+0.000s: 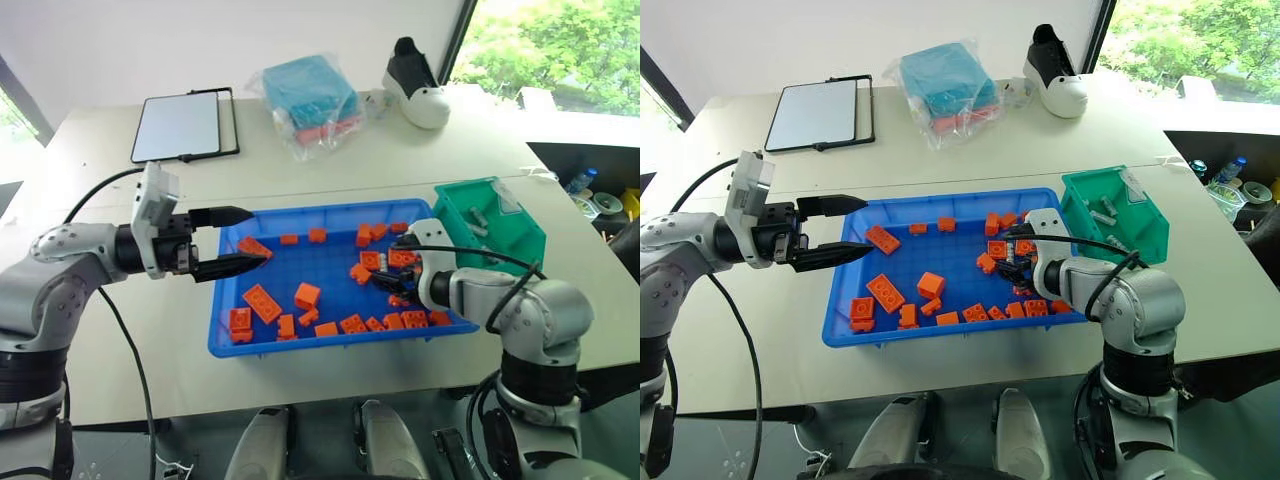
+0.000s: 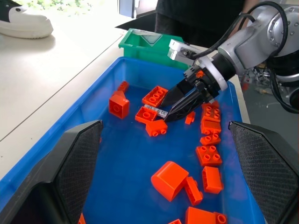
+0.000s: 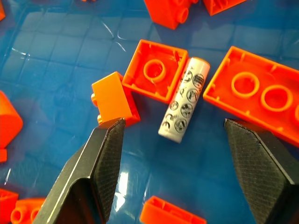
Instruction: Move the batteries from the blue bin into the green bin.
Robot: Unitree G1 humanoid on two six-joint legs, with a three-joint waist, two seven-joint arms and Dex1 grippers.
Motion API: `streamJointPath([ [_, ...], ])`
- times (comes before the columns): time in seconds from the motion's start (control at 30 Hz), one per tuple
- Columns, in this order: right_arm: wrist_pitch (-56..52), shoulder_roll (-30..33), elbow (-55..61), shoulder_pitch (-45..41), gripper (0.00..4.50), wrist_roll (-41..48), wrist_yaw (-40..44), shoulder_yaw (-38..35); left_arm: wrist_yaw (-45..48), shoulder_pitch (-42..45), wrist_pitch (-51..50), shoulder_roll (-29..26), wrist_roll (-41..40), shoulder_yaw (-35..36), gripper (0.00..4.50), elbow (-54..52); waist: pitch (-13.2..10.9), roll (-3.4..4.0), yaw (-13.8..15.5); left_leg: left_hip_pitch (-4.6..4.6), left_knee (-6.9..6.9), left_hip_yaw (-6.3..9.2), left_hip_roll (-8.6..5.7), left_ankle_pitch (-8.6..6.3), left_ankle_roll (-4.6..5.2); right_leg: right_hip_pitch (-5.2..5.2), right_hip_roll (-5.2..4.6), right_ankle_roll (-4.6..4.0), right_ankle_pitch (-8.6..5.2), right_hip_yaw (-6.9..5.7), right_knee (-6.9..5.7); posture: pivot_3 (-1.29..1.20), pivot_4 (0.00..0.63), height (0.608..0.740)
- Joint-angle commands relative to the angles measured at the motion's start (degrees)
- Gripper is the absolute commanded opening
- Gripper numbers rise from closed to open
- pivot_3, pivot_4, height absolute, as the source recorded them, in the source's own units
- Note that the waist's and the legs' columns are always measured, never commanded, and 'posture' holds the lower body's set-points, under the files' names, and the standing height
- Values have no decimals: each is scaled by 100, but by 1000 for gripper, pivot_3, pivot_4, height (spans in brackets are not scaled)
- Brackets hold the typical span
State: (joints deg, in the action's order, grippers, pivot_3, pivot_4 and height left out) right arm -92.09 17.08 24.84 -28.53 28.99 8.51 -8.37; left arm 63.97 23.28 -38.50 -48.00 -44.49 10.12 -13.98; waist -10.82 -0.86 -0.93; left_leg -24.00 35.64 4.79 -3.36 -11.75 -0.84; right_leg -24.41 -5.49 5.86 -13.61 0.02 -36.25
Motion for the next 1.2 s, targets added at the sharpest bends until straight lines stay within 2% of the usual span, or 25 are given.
streamJointPath([
  [0.03, -41, -77, -281, -94, 2722, -132, -60, 142, -17, 133, 39, -52, -81, 160, 4500, -136, 1, -1, -1, 1, 0, 0, 0, 0, 0, 2, 0, 0, 0, 0, 0, 0, 150, 731],
  [0.2, -41, -112, -170, -73, 93, 1, -34, 114, -21, 170, 62, -44, -65, 143, 4500, -99, 1, -1, -2, 2, 0, 1, 0, 0, 0, 2, 1, 0, 0, 0, 0, 0, 150, 731],
  [0.3, -41, -17, 133, -27, 40, 385, -48, 43, 31, 172, 88, -47, -38, 116, 4500, -53, 1, -1, 0, 2, 0, 0, 1, 0, 0, 3, 2, 1, 0, 0, 0, 0, 150, 731],
  [0.4, -41, 283, 436, -167, 40, 1286, -62, -333, 72, 178, 125, -18, -11, 78, 4500, -18, -1, 3, -1, 0, 0, 0, 1, 0, 0, 2, 1, 1, 0, 0, 0, 0, 150, 731],
  [0.5, -41, 988, 409, -550, 40, 2317, -210, -898, 136, 184, 173, 4, 14, 39, 4500, 32, -5, 7, 17, -2, 2, 0, 0, 0, 1, 2, 0, -1, -1, 0, 3, 0, 150, 731],
  [0.57, -41, 1604, 194, -903, 40, 2693, -356, -1210, 199, 173, 212, 6, 38, 15, 4500, 78, -6, 7, 19, -5, 6, -1, 0, 0, 1, 3, -1, -3, -2, -1, 7, 0, 150, 731],
  [0.73, -41, 2969, -507, -1129, 40, 2442, -344, -1491, 288, 206, 259, 53, 64, -50, 4500, 159, -4, 2, 28, -8, -2, 1, 1, -2, 4, 5, -1, -20, -12, -10, 14, 0, 150, 731],
  [0.8, -29, 3215, -654, -972, 40, 2266, -161, -1483, 337, 222, 292, 66, 95, -87, 4500, 185, -4, 2, 25, -12, -2, -1, 2, -4, 7, 3, -2, -19, -11, -9, 17, 0, 150, 731],
  [0.9, 576, 3461, -851, -414, 40, 1882, 184, -1276, 363, 315, 307, 108, 142, -150, 4500, 256, -4, 1, 21, -16, 3, -6, 2, -4, 9, 3, -3, -18, -11, -8, 17, 0, 150, 731],
  [0.97, 1079, 3548, -882, -159, 1089, 1606, 397, -1133, 373, 367, 302, 122, 157, -168, 4500, 288, -5, 3, 11, -17, 6, -9, 2, -4, 10, 3, -3, -14, -8, -6, 17, 0, 150, 731],
  [1.1, 2963, 4090, -1037, 483, 3087, 471, 1080, -595, 402, 451, 254, 118, 137, -163, 4500, 335, -8, 9, 16, -18, 13, -12, 2, -5, 11, 2, -2, -1, -2, -6, 14, 0, 150, 731],
  [1.2, 4341, 4578, -941, 1084, 3087, 235, 2461, -876, 444, 424, 226, 54, 121, -109, 4500, 352, -9, 9, 25, -21, 16, -20, 1, -6, 13, 2, -1, 1, -1, -7, 16, 0, 150, 731],
])
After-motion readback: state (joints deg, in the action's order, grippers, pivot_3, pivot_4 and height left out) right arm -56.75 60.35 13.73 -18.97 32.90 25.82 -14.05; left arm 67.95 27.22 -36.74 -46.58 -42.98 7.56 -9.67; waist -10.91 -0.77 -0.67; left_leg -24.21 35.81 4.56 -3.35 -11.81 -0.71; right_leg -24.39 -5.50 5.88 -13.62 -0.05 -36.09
